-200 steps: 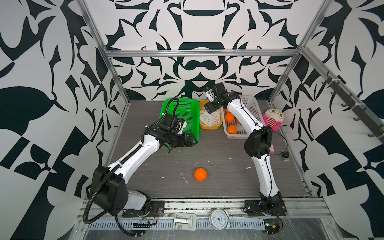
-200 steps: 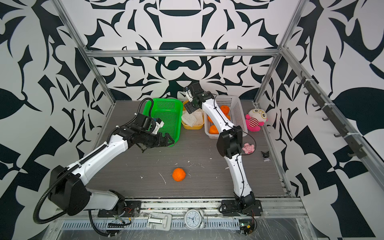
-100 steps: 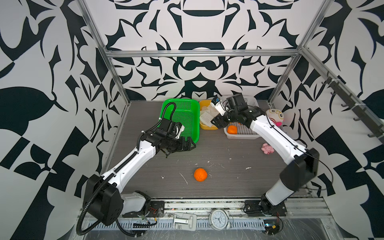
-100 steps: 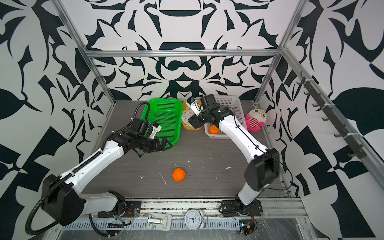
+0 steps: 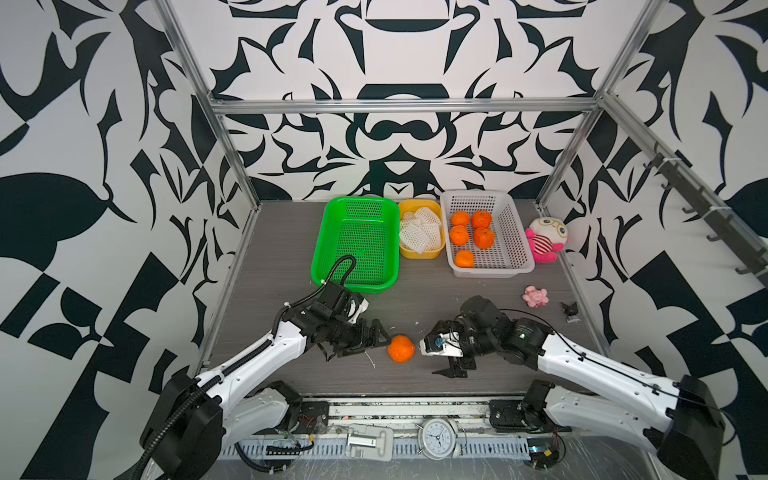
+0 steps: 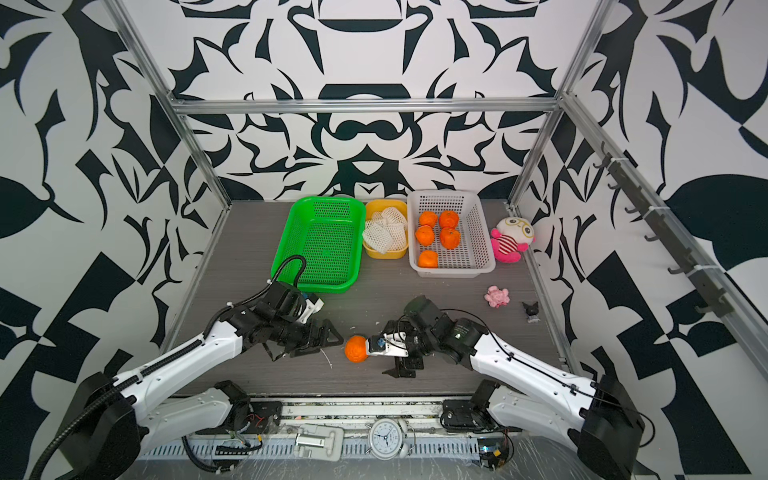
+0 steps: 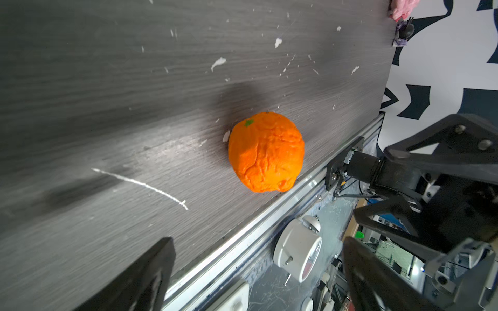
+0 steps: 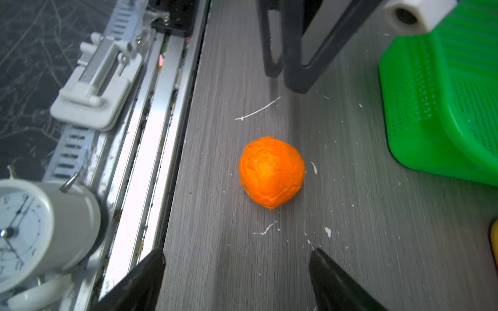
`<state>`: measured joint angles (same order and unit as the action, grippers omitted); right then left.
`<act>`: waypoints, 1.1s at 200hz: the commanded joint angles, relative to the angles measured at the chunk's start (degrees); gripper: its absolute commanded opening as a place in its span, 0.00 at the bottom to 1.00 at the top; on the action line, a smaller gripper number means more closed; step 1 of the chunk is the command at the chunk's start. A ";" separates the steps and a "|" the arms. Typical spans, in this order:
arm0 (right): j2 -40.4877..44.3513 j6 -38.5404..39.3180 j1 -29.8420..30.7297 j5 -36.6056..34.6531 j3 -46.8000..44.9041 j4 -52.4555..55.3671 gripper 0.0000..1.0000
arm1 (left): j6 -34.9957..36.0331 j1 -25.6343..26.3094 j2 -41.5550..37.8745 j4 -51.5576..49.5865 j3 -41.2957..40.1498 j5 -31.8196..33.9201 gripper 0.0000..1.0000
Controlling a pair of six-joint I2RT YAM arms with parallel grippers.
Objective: Remove foam nets from oranges
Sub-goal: Pick up the orange from the center of the board.
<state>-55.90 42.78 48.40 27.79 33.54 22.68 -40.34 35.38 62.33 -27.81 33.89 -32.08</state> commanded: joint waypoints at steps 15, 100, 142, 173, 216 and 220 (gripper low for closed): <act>-1.38 9.73 0.71 3.23 -1.96 -9.83 0.92 | -4.60 0.05 -0.96 7.99 -4.36 -5.40 0.99; -14.41 18.98 0.73 3.09 -3.91 -25.71 0.96 | -5.45 0.04 -1.69 10.36 -7.51 -6.41 0.99; -18.32 21.19 0.73 2.33 -3.05 -28.24 0.97 | -5.98 0.05 -2.50 10.50 -8.13 -6.37 0.99; -20.35 22.66 0.73 0.16 -0.73 -26.33 0.98 | -6.15 0.04 -2.95 10.59 -8.49 -6.03 0.99; -23.69 23.73 0.72 2.17 1.62 -26.33 0.98 | -6.42 0.04 -3.13 10.76 -8.66 -5.58 0.99; -24.06 23.81 0.73 2.31 1.74 -26.57 0.98 | -6.37 0.09 -3.02 10.76 -8.58 -5.56 0.99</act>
<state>-78.59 65.12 48.84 28.53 32.77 -3.07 -46.26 35.38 59.72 -17.67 25.80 -37.45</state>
